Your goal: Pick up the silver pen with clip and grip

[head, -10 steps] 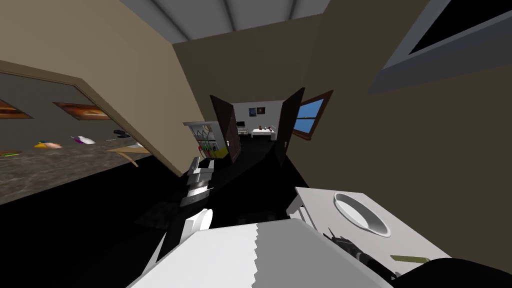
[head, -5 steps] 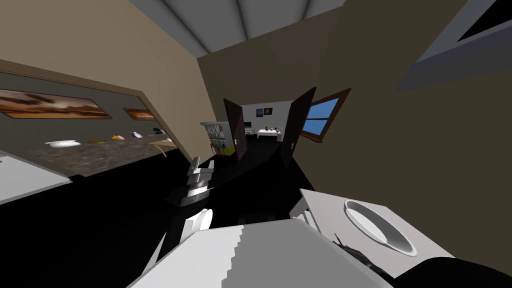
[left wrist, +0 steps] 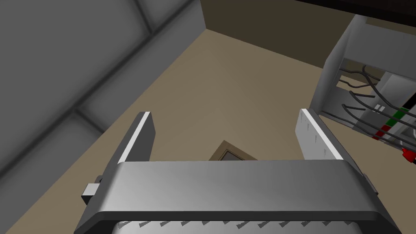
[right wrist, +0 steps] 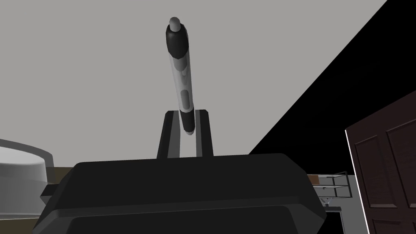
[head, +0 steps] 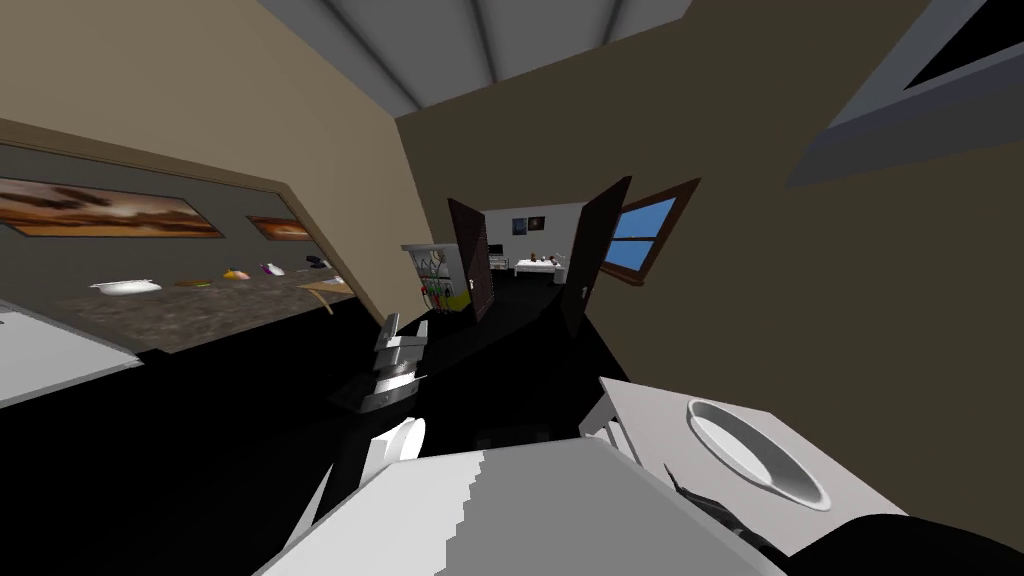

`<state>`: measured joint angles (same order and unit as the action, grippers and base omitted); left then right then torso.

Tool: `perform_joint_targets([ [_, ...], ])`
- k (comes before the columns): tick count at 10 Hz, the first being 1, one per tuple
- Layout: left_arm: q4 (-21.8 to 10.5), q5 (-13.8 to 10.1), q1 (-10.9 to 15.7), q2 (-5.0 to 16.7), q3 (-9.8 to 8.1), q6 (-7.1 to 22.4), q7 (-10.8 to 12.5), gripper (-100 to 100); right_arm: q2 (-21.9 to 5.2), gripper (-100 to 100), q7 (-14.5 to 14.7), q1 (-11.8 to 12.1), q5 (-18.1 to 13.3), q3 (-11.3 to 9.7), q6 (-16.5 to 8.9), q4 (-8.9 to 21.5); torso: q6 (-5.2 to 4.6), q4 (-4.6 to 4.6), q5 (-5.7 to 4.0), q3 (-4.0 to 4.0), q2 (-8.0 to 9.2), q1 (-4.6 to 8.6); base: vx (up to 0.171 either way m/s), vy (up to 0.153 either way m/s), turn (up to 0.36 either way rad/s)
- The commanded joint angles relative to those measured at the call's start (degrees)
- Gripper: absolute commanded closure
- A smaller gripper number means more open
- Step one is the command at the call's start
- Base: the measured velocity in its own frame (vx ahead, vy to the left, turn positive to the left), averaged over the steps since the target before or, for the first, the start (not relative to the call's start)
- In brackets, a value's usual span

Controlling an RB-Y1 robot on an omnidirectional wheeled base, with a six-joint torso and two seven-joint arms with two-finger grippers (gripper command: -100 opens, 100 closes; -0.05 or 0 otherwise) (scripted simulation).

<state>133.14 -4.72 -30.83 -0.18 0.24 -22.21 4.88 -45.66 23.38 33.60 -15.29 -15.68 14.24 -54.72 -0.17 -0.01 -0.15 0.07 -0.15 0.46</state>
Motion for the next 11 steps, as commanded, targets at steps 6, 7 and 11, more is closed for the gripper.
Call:
perform_joint_targets([
  [6,0.0,0.0,0.0,0.0,-0.01,0.0,0.0,0,-3.5,100,-0.4,-7.0,-4.9,-6.6,4.1,0.9,0.0,-0.1,-0.01,0.31,-0.56,0.01,0.13,-0.014,-0.37],
  [7,0.0,0.0,0.0,0.0,-0.01,0.0,0.0,0,-4.6,100,-0.4,-9.3,-6.6,-8.9,5.5,1.2,0.0,-0.1,0.0,0.28,-0.48,0.03,0.114,0.004,-0.42],
  [11,0.0,0.0,0.0,0.0,-0.01,0.0,0.0,0,-6.9,100,-0.6,-14.1,-10.1,-13.4,8.2,1.8,0.04,-0.11,-0.02,0.28,-0.48,0.09,0.129,0.002,-0.389],
])
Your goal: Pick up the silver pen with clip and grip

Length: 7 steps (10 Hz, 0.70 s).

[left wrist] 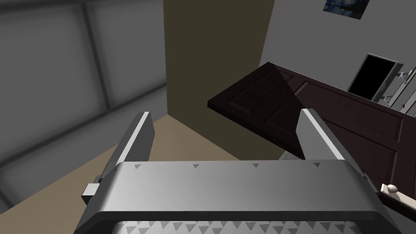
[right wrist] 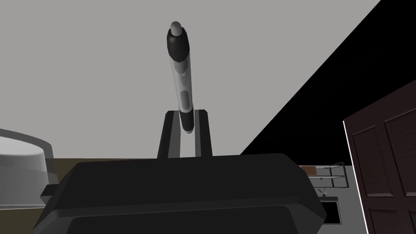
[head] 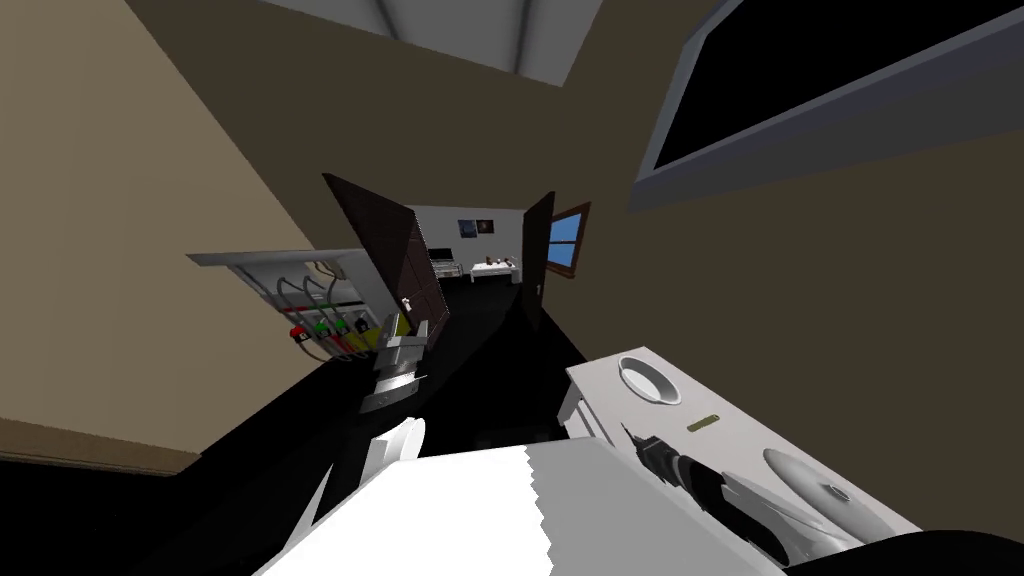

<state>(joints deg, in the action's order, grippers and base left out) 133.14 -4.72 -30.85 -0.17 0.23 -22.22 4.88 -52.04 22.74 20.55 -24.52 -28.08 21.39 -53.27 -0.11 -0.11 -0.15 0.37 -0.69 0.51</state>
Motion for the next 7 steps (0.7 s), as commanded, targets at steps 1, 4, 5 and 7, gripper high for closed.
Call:
perform_joint_targets([
  [1,0.0,0.0,0.0,0.0,0.0,0.0,0.0,0,-0.5,100,0.1,-1.2,-0.8,-1.0,1.1,0.3,0.0,0.0,0.0,0.0,0.0,0.0,0.103,0.018,-0.381],
  [4,0.0,0.0,0.0,0.0,0.0,0.0,0.0,0,-2.8,100,-0.1,-6.0,-4.3,-5.5,3.8,0.9,-0.05,-0.01,0.0,-0.07,0.17,0.04,0.11,0.021,-0.444],
  [5,0.0,0.0,0.0,0.0,0.0,0.0,0.0,0,-2.8,100,-0.1,-6.0,-4.3,-5.5,3.8,0.9,-0.08,-0.01,0.02,-0.05,0.12,0.05,0.103,0.04,-0.301],
  [7,0.0,0.0,0.0,0.0,0.0,0.0,0.0,0,-4.0,100,-0.1,-8.5,-6.0,-7.8,5.2,1.2,-0.03,-0.01,0.02,-0.03,0.07,-0.09,0.119,0.062,-0.359],
])
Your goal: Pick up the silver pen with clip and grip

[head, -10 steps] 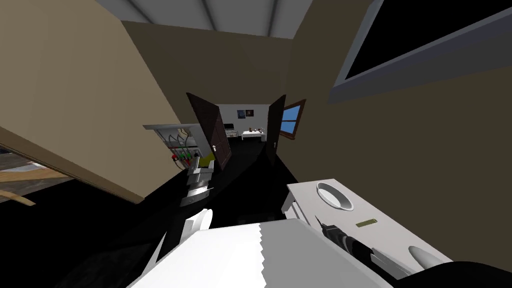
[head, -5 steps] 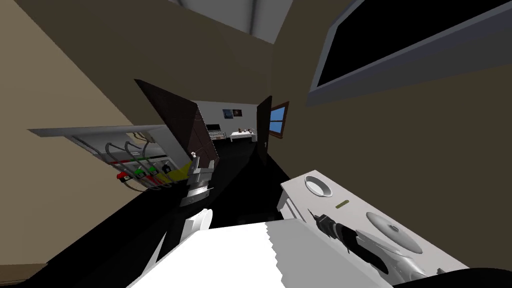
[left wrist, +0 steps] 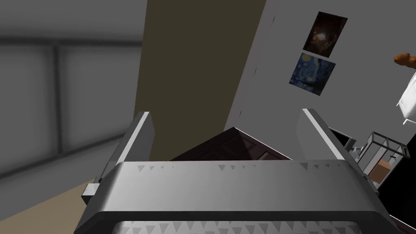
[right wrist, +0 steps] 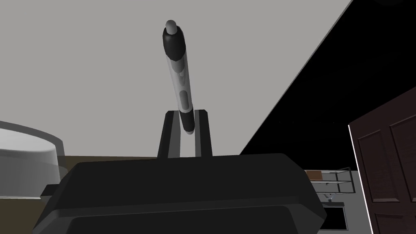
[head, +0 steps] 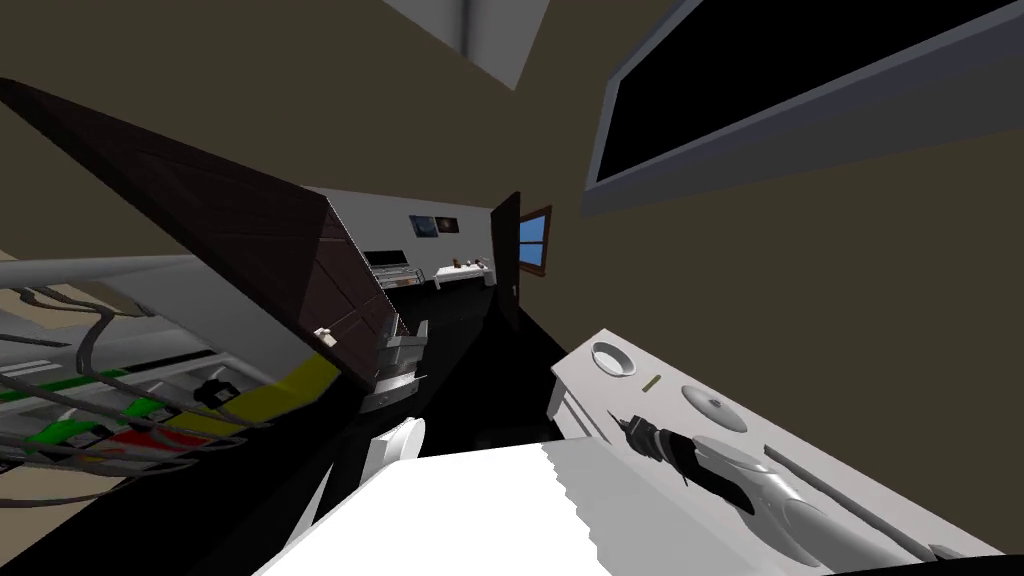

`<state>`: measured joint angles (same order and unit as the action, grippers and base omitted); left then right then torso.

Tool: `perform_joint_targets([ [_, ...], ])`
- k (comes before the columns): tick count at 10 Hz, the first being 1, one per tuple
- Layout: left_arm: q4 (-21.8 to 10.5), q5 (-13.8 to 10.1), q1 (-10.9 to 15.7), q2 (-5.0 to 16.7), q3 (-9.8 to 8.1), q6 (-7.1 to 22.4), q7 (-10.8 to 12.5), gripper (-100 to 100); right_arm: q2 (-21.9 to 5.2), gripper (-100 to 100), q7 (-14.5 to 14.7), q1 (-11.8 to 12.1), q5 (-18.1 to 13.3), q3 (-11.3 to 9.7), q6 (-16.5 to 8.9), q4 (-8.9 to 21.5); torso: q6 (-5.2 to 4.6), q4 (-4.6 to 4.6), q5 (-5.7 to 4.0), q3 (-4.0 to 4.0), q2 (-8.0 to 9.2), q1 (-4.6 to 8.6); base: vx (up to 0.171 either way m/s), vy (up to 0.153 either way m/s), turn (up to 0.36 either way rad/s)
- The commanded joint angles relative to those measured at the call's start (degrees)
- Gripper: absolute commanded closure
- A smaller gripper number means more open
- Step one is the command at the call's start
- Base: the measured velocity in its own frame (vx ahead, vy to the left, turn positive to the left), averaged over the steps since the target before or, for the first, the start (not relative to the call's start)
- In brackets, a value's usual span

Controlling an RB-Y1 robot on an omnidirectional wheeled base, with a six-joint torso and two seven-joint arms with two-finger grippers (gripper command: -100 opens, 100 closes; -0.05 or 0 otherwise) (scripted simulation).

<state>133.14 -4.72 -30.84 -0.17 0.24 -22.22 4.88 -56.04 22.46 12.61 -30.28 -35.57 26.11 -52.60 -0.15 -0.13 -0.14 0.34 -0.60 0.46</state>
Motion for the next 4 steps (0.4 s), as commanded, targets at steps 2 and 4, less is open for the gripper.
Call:
perform_joint_targets([
  [2,0.0,0.0,0.0,0.0,0.0,0.0,0.0,0,-1.1,100,0.1,-2.9,-2.0,-2.5,1.9,0.8,0.04,0.01,0.01,0.04,-0.09,-0.02,0.121,0.061,-0.367],
  [4,0.0,0.0,0.0,0.0,0.0,0.0,0.0,0,-0.9,0,0.1,-2.9,-1.8,-2.3,2.0,1.1,0.07,0.05,-0.04,-0.1,0.19,0.16,0.021,0.016,-0.036],
])
